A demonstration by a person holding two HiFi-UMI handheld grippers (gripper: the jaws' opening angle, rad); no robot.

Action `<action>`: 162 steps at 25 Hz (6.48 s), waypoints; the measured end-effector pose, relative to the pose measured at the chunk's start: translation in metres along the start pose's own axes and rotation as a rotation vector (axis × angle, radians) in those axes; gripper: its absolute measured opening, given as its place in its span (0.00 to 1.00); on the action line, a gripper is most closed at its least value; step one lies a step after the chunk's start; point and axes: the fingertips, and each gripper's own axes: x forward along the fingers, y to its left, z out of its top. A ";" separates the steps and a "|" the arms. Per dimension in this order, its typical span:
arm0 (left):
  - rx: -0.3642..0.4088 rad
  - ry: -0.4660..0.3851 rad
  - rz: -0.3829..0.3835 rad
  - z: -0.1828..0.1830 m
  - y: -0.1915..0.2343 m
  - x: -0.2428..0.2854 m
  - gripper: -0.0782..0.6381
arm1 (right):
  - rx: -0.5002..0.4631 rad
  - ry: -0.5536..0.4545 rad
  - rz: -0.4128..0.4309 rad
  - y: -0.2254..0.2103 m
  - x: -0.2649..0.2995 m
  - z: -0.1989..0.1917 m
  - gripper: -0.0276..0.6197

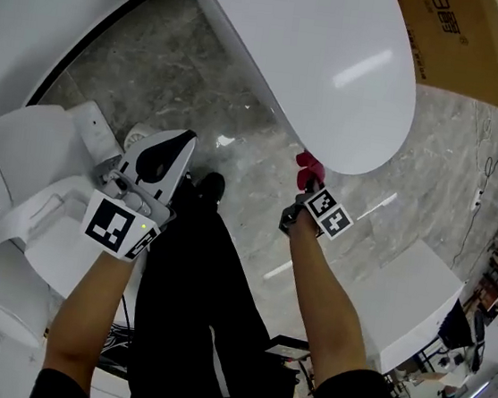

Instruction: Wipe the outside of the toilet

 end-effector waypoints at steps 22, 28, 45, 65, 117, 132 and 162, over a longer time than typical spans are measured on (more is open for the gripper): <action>-0.007 -0.057 0.317 0.026 0.197 -0.016 0.13 | -0.517 -0.034 0.659 0.493 0.091 -0.007 0.15; 0.003 -0.035 0.321 0.014 0.229 0.001 0.13 | -0.597 -0.028 0.604 0.544 0.158 0.001 0.15; -0.014 -0.065 0.288 -0.015 0.240 0.015 0.13 | -0.392 -0.078 0.466 0.548 0.243 0.033 0.14; -0.036 -0.016 0.191 -0.014 0.152 0.017 0.13 | -0.040 -0.087 0.341 0.363 0.196 0.007 0.15; -0.045 -0.037 0.252 0.020 0.136 -0.009 0.13 | -0.450 0.047 0.789 0.396 0.000 -0.056 0.15; -0.052 -0.075 0.303 -0.010 0.254 0.003 0.13 | -0.616 -0.079 0.598 0.537 0.207 -0.021 0.15; 0.018 -0.037 0.204 -0.036 0.231 0.021 0.13 | -0.162 -0.124 0.212 0.423 0.285 0.001 0.15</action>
